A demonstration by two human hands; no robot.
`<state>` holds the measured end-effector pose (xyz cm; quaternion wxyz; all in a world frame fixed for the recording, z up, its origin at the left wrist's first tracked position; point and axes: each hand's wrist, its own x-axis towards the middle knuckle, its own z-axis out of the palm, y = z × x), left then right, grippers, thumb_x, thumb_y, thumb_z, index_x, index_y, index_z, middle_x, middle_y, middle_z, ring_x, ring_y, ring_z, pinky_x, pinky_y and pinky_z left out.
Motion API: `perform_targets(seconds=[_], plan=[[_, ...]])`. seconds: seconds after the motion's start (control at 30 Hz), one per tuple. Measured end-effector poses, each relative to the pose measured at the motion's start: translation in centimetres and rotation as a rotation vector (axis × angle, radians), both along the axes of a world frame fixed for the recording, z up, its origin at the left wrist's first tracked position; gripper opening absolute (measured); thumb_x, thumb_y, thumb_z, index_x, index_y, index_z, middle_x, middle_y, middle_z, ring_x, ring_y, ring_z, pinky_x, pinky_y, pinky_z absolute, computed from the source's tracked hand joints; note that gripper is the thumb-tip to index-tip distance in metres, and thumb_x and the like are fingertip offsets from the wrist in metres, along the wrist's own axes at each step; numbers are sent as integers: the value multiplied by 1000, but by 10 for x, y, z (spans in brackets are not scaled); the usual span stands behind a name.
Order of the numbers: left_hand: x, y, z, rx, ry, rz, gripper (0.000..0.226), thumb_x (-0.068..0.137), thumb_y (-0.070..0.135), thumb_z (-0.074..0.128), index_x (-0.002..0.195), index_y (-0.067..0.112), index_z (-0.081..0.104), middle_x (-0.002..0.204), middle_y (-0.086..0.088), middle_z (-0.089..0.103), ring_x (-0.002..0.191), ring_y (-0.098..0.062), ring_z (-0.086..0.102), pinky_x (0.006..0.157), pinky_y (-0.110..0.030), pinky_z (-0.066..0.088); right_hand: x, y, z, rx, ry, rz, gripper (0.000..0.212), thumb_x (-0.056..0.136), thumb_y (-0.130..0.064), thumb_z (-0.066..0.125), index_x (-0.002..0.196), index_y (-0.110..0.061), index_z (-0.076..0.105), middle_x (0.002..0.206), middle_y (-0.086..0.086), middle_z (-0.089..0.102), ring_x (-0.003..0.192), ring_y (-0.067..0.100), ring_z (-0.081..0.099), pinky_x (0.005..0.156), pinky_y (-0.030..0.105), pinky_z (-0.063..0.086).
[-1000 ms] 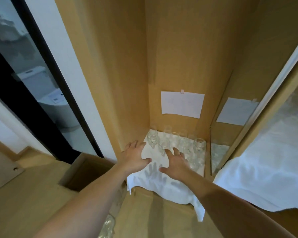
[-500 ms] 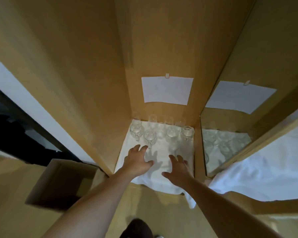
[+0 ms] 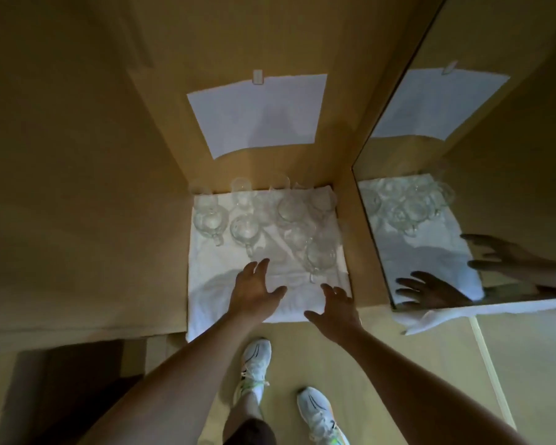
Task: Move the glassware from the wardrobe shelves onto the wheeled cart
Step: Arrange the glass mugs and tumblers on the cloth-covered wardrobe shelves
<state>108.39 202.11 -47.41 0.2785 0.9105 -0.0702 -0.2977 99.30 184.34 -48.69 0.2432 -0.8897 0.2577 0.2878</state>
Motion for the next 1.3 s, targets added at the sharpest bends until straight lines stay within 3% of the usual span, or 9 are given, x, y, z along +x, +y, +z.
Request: perform_targets(seconds=[0.23,0.4,0.6,0.73,0.9,1.1,1.3], plan=[[24,-20,-51,-28,61,-37,86,92,51,65,160,23,20,165,-7,25,151,-26,21,120,-38,24,18,-2,-43,77,-28,-212,83,92,-47,67,158,-18,26,157,10,37,142,28,40,110,38,37],[43,-47,-88,-112,56,65,85,91,46,71,158,20,28,161,-7,33,149,-24,29,117,-35,27,31,-11,-79,134,-71,-396,84,88,-49,71,156,-19,32,152,8,45,137,26,46,106,37,40],[67,-76,-136,-174,5,115,85,88,42,74,157,17,30,159,-9,36,147,-22,32,114,-29,25,47,-20,-135,230,-66,-633,82,87,-47,74,154,-20,36,144,9,55,127,26,57,87,27,46],[93,-95,-162,-215,0,100,92,82,41,80,157,18,31,156,-7,40,144,-21,37,114,-28,28,59,-21,-167,344,-80,-814,79,84,-47,77,151,-25,41,144,8,55,128,24,56,100,37,51],[113,-111,-184,-237,-56,75,90,79,41,83,153,18,38,149,-7,50,136,-22,47,111,-38,41,72,-20,-196,498,-128,-976,56,85,-40,79,133,-22,58,128,4,65,111,20,64,99,45,54],[122,-125,-198,-274,-56,156,89,73,41,87,149,22,45,141,-2,57,129,-20,54,106,-43,47,76,-25,-213,627,-125,-1112,25,86,-34,80,103,-19,69,105,6,72,99,22,70,89,43,61],[127,-135,-200,-251,-93,152,90,66,45,91,141,18,49,132,-2,63,120,-20,60,100,-42,52,75,-28,-213,594,-125,-1146,23,86,-36,79,92,-15,70,94,8,74,97,28,72,87,46,61]])
